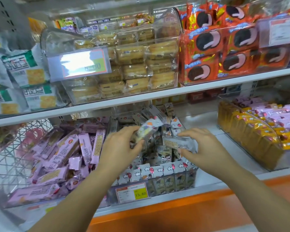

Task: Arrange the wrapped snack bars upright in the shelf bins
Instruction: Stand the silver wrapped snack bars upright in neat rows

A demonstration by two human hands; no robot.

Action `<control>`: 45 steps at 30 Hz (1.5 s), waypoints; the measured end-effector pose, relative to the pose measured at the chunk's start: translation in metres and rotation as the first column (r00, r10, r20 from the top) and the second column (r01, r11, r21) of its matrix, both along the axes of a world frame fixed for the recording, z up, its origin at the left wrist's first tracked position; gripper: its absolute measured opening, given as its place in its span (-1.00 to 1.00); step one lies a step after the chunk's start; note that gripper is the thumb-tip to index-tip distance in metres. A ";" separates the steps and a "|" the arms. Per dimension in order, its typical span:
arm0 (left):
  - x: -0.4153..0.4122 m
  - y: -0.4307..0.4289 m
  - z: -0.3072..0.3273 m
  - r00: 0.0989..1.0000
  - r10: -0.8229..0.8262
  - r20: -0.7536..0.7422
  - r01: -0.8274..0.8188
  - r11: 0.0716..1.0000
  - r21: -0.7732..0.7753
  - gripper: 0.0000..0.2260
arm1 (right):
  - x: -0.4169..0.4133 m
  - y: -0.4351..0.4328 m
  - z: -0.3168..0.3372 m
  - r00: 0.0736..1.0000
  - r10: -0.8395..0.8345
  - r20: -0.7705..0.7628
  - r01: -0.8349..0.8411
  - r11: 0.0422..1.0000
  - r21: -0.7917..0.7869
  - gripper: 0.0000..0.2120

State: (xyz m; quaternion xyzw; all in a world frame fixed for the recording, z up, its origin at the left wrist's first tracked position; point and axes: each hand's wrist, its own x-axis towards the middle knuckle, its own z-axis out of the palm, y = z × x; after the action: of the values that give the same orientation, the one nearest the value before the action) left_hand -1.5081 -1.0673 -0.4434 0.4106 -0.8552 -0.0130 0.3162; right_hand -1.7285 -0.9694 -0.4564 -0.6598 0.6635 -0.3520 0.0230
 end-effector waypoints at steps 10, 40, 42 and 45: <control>0.000 -0.056 0.012 0.894 0.399 0.205 -0.414 0.910 0.034 -0.69 | 0.000 -0.005 -0.003 1.000 -0.017 -0.014 0.017 1.000 0.019 -0.65; 0.085 0.003 0.014 0.974 0.192 -0.122 -0.166 0.966 0.198 -0.81 | 0.145 -0.038 -0.009 0.955 0.258 0.144 -0.264 0.964 0.019 -0.48; 0.089 0.002 0.014 0.982 0.173 -0.082 -0.156 0.971 0.184 -0.82 | 0.149 -0.039 -0.008 0.927 0.349 0.139 -0.364 0.925 0.109 -0.47; 0.088 0.001 0.012 0.989 0.135 -0.053 -0.124 0.975 0.182 -0.83 | 0.132 -0.036 -0.001 0.916 0.376 0.135 -0.395 0.906 0.152 -0.55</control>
State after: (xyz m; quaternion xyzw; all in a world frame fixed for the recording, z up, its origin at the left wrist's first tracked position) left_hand -1.4196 -1.0664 -0.4318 0.4914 -0.8113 -0.0824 0.3058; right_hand -1.5960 -1.0055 -0.4579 -0.7543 0.5463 -0.3138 0.1847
